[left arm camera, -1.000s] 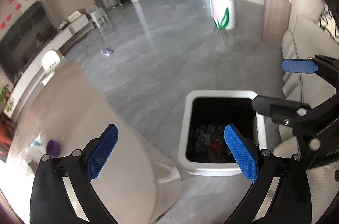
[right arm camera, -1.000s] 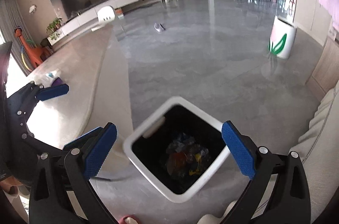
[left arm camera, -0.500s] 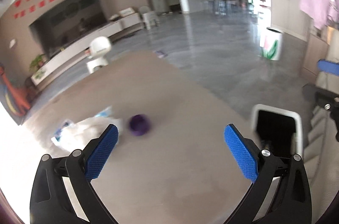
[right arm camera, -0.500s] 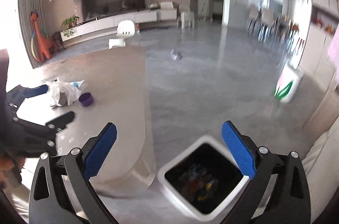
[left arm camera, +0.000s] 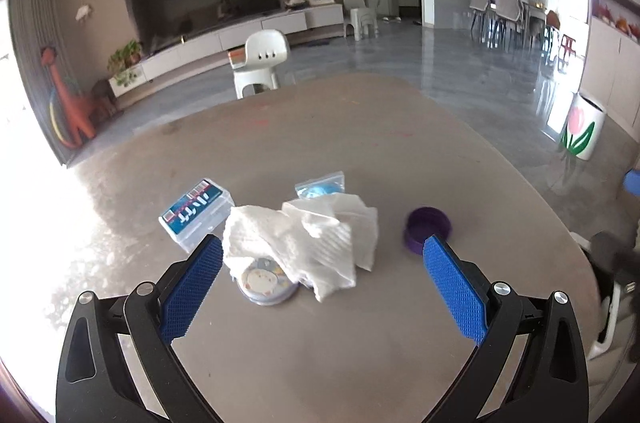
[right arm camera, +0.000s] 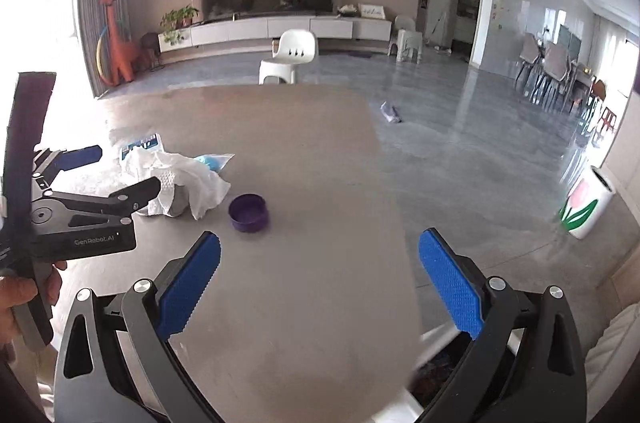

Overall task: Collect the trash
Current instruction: 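Move both open tools back to the table, then grasp the white tissue with the left tool while the right tool grasps the purple cap, then carry the tissue and purple cap over the white bin, then open both tools to drop the tissue and cap into the bin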

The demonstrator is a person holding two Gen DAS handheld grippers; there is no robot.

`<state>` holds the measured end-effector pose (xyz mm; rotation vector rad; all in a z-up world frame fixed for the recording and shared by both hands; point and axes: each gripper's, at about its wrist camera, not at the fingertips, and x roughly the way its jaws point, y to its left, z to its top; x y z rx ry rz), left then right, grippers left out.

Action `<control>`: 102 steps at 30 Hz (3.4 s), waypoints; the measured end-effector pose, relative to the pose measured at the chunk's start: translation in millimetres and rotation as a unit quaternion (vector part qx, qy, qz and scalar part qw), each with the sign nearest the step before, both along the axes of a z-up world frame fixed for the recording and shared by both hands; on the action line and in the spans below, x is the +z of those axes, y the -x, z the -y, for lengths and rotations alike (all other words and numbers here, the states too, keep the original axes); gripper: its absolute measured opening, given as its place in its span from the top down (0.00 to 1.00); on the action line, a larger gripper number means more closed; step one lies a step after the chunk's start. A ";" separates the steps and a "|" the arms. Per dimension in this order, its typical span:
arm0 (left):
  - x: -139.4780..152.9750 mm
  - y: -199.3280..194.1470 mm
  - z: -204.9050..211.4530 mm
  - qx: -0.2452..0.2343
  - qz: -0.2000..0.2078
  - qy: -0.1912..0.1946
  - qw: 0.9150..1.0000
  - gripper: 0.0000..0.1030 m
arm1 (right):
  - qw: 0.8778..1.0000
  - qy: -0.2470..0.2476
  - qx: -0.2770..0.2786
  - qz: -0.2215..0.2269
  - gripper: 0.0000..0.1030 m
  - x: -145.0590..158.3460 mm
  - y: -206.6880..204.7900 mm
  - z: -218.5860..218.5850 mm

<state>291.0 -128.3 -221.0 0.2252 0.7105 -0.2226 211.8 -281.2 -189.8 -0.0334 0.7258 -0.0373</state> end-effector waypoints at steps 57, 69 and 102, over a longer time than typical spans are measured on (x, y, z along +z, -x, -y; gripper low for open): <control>93.4 29.0 -19.7 -0.132 0.010 0.062 0.989 0.78 | 0.997 -0.052 0.064 0.007 0.54 51.5 21.3 -8.5; 60.4 100.9 89.8 -0.245 -0.036 0.104 0.963 0.78 | 0.999 -0.019 -0.032 0.009 0.54 58.3 118.0 85.8; -77.7 139.4 323.1 -0.323 -0.136 -0.033 0.936 0.05 | 0.987 -0.047 -0.124 -0.096 0.33 -80.5 154.6 245.5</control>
